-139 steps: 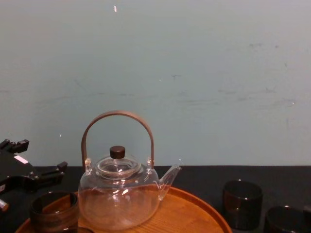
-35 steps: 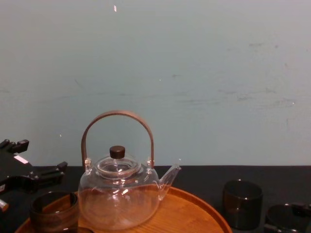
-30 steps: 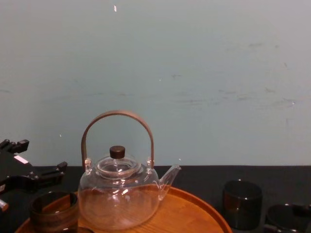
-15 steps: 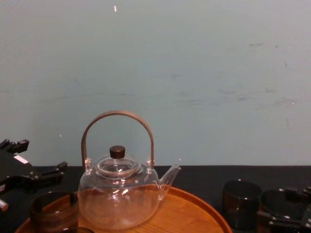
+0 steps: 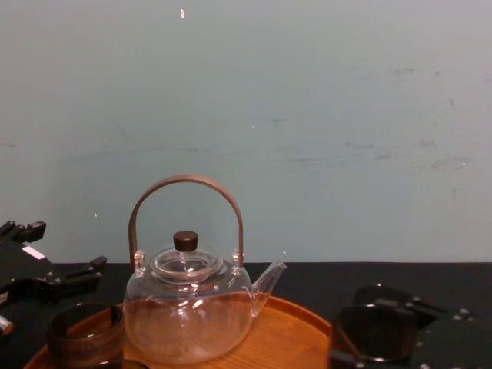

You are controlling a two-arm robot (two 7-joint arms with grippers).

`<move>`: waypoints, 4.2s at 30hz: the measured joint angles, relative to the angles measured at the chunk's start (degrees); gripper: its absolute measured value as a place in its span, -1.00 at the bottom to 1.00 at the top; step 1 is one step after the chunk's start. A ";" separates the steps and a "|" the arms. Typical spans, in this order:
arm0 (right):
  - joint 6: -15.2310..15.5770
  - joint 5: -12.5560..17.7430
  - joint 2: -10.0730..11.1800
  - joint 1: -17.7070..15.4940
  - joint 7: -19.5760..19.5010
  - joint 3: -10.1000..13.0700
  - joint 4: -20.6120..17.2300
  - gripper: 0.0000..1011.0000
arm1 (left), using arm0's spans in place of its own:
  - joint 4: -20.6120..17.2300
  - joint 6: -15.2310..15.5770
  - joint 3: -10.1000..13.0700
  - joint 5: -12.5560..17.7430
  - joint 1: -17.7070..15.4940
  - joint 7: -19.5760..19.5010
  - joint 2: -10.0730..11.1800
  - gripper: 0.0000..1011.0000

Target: Pick up the glass from the table and place it on the tray.

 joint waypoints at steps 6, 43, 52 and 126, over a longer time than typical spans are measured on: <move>0.23 -0.43 -1.62 1.78 0.96 -2.92 1.13 0.81 | 0.00 0.00 0.00 0.00 0.00 0.00 0.00 0.98; 1.67 -0.59 -6.69 8.49 2.41 -10.12 9.39 0.81 | 0.00 0.00 0.00 0.00 0.00 0.00 0.00 0.98; 1.75 -0.78 -6.99 8.91 2.57 -10.72 10.48 0.81 | 0.00 0.00 0.00 0.00 0.00 0.00 0.00 0.98; -4.67 7.12 1.31 -2.58 -4.66 7.20 3.14 0.98 | 0.00 0.00 0.00 0.00 0.00 0.00 0.00 0.98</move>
